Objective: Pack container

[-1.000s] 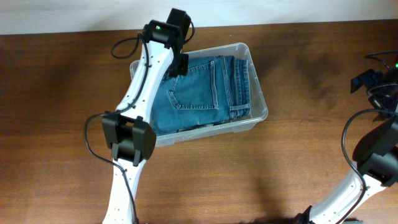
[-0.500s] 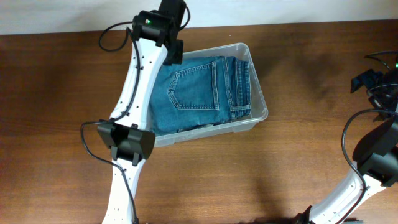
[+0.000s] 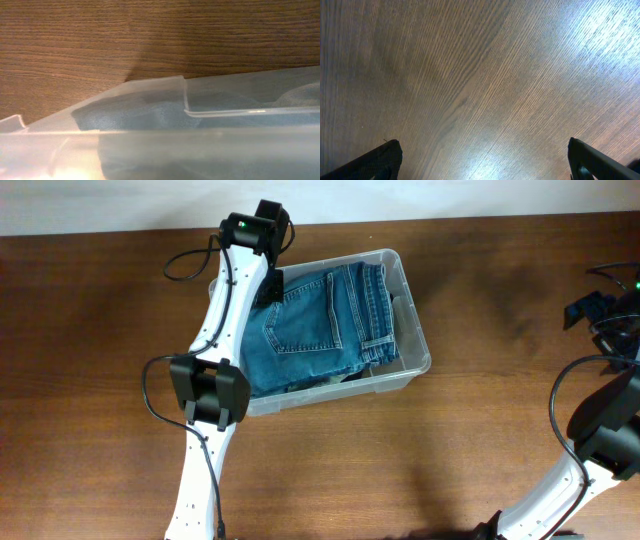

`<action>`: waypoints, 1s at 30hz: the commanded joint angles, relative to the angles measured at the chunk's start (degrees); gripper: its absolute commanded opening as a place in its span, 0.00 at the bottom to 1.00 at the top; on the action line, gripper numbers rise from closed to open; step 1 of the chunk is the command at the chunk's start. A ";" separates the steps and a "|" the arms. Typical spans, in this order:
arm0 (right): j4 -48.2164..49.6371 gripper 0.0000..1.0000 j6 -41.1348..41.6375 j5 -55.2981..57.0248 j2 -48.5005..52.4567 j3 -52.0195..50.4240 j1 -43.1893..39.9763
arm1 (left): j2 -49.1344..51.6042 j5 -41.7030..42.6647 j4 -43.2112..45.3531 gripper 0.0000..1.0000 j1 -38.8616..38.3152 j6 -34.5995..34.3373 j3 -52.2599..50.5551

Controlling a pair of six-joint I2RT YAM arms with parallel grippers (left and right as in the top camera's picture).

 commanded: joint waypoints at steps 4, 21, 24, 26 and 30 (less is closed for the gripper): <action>0.00 0.99 0.52 0.90 -1.07 -0.20 -0.07 | -1.77 -1.51 -0.44 0.01 -0.13 -0.52 3.39; 0.00 0.98 0.52 0.90 -1.07 -0.20 -0.07 | -10.49 13.57 1.62 0.01 -9.51 -0.52 4.74; 0.02 0.98 0.52 0.90 -1.07 -0.20 -0.07 | -9.99 12.66 6.03 0.01 -12.02 -0.55 2.21; 0.00 0.98 0.50 0.90 -1.07 -0.20 -0.07 | -9.79 11.26 9.16 0.01 -13.22 -0.57 -0.66; 0.00 0.98 0.52 0.90 -1.07 -0.20 -0.07 | -9.75 11.21 15.43 0.01 -14.58 -0.59 -8.59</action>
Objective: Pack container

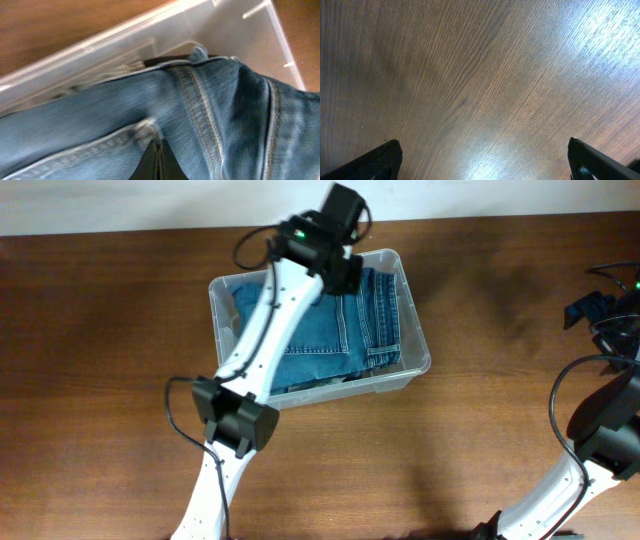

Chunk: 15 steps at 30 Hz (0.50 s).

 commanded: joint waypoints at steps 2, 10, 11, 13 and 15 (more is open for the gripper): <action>0.00 0.98 0.52 0.90 -1.07 -0.20 -0.07 | 0.74 -0.63 6.36 0.01 -0.63 -0.55 -10.19; 0.00 0.98 0.50 0.90 -1.07 -0.20 -0.07 | 0.72 -0.66 17.77 0.01 -0.04 4.04 -20.39; 0.00 0.98 0.50 0.90 -1.07 -0.20 -0.07 | 0.48 -0.59 17.55 0.01 0.07 4.55 -19.87; 0.00 0.98 0.52 0.90 -1.07 -0.20 -0.07 | -0.22 -0.61 16.00 0.01 0.15 4.68 -18.05; 0.00 0.98 0.52 0.90 -1.07 -0.20 -0.07 | -1.29 -0.61 14.43 0.01 0.15 4.68 -16.35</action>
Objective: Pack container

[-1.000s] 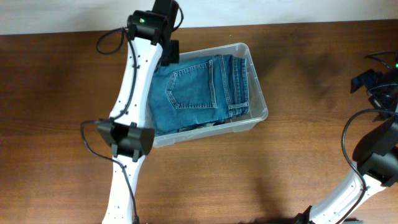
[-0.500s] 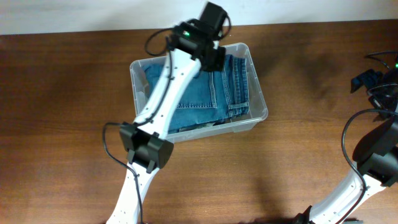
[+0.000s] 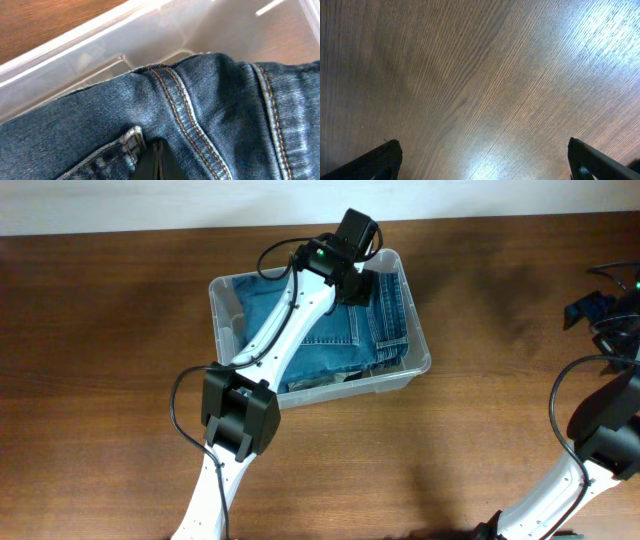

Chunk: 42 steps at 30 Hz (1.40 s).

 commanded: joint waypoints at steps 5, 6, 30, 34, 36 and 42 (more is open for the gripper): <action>0.02 0.98 0.48 0.90 -1.07 -0.20 -0.07 | -4.61 -1.11 -6.93 0.01 0.98 1.88 4.11; 0.02 0.98 0.46 0.90 -1.07 -0.20 -0.07 | -5.68 -0.68 -7.45 0.01 0.92 1.86 4.24; 0.02 0.98 0.48 0.90 -1.07 -0.20 -0.07 | -6.67 6.16 -0.79 0.01 -3.23 1.88 -18.51; 0.02 0.98 0.48 0.90 -1.07 -0.20 -0.07 | -8.17 6.16 -1.09 0.01 -3.23 3.43 -16.04; 0.02 0.98 0.48 0.90 -1.07 -0.20 -0.07 | -10.36 4.57 -2.03 0.01 -3.23 4.26 -13.77; 0.02 0.99 0.48 0.90 -1.07 -0.20 -0.07 | -16.59 -11.50 -6.29 0.06 -3.17 2.49 -12.83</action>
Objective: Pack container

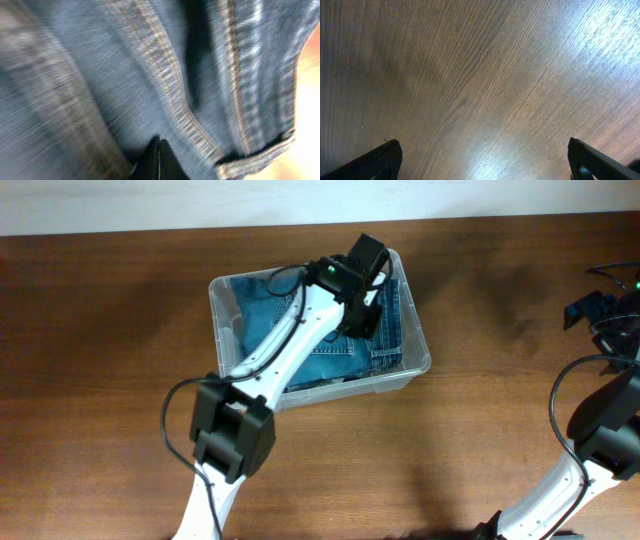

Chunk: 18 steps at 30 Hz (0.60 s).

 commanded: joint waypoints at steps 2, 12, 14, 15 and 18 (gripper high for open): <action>0.00 0.98 0.50 0.90 -1.07 -0.20 -0.07 | -7.39 -18.10 -4.74 0.06 1.09 -2.25 1.73; 0.00 0.98 0.52 0.90 -1.07 -0.20 -0.07 | -4.96 -8.37 -10.01 0.01 9.18 -6.91 -3.10; 0.00 0.98 0.52 0.90 -1.07 -0.20 -0.07 | -4.35 -6.99 -8.15 0.01 10.01 -6.93 -6.05; 0.00 0.98 0.52 0.90 -1.07 -0.20 -0.07 | -4.11 -6.99 -6.95 0.01 10.27 -6.95 -7.50; 0.00 0.99 0.52 0.90 -1.07 -0.20 -0.07 | -2.99 -5.44 -2.97 0.01 10.60 -6.91 -12.15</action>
